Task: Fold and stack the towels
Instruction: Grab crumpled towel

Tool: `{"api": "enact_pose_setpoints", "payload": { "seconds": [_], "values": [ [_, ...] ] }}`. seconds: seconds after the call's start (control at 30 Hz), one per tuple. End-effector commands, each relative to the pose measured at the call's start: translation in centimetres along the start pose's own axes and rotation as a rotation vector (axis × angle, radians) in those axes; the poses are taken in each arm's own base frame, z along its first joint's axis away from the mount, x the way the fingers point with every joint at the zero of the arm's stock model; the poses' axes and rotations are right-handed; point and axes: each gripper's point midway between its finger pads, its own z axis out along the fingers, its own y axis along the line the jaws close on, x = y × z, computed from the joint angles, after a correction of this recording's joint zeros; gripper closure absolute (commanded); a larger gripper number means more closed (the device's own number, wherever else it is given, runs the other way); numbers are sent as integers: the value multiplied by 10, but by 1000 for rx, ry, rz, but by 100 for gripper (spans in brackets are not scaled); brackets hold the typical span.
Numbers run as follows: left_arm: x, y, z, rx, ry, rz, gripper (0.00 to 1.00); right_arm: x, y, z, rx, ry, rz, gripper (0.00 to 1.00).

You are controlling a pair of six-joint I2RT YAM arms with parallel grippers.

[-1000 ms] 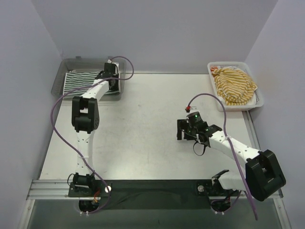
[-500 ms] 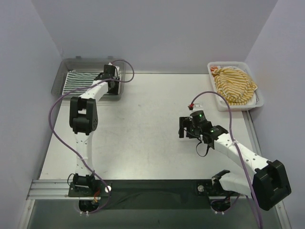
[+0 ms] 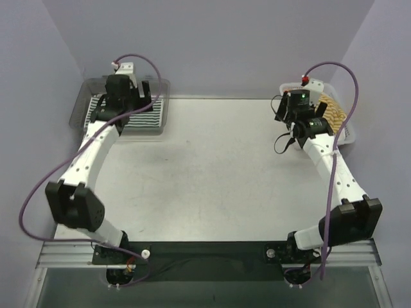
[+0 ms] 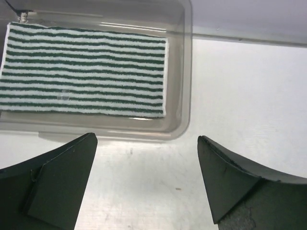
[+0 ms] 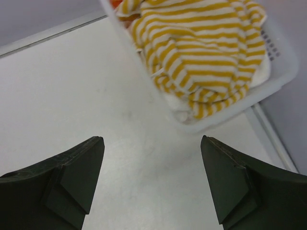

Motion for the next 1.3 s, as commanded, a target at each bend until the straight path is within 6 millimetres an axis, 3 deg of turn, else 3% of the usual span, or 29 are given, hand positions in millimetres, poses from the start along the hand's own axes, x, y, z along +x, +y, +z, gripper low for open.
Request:
{"api": "enact_pose_setpoints", "payload": {
  "seconds": [0.0, 0.03, 0.1, 0.13, 0.17, 0.23, 0.27, 0.33, 0.37, 0.43, 0.53, 0.57, 0.63, 0.67, 0.7, 0.73, 0.83, 1.0, 1.03, 1.1, 1.13, 1.27],
  "values": [
    [16, -11, -55, 70, -31, -81, 3, -10, -55, 36, 221, 68, -23, 16],
    [66, -14, -55, 90, 59, -75, 3, -17, -58, 44, 228, 68, -13, 17],
    [84, -18, -81, 136, 32, -97, 3, -30, -54, 67, 192, 80, 5, 18],
    [124, -24, -84, 177, 100, -95, 3, -33, -59, 78, 183, 93, 21, 19],
    [137, -28, -89, 202, 111, -99, 3, -23, -49, 95, 152, 133, 10, 20],
    [156, -39, -103, 268, 129, -79, 3, -31, -57, 113, 139, 138, 43, 21],
    [179, -42, -108, 300, 168, -58, 3, -23, -55, 128, 140, 165, 31, 21],
    [201, -43, -111, 312, 201, -20, 3, -22, -55, 140, 138, 175, 11, 23],
    [215, -43, -114, 322, 223, -1, 3, -11, -54, 150, 138, 203, -10, 24],
    [227, -39, -115, 307, 233, 27, 3, -4, -53, 158, 137, 223, -35, 28],
    [232, -36, -114, 282, 241, 63, 3, 4, -52, 164, 127, 245, -47, 46],
    [233, -36, -112, 278, 249, 67, 3, 2, -54, 164, 127, 242, -55, 61],
    [229, -38, -111, 282, 247, 68, 3, -2, -57, 162, 135, 232, -73, 80],
    [229, -38, -110, 282, 253, 69, 3, -8, -58, 160, 133, 221, -91, 94],
    [228, -39, -110, 284, 249, 68, 3, -11, -59, 158, 135, 215, -102, 100],
    [228, -39, -110, 284, 247, 69, 3, -15, -61, 156, 139, 206, -111, 100],
    [226, -37, -112, 282, 237, 69, 3, -43, -60, 135, 116, 143, -111, 100],
    [219, -35, -117, 275, 203, 61, 2, -125, -35, 58, -8, -81, -106, 100],
    [218, -34, -117, 272, 196, 59, 3, -145, -9, 34, -71, -144, -129, 100],
    [214, -33, -120, 273, 181, 51, 3, -172, 15, -8, -166, -241, -161, 100],
    [215, -33, -121, 273, 183, 49, 3, -185, 39, -36, -246, -297, -176, 100],
    [212, -33, -125, 275, 166, 30, 3, -207, 91, -121, -475, -424, -167, 100]
  ]
}}
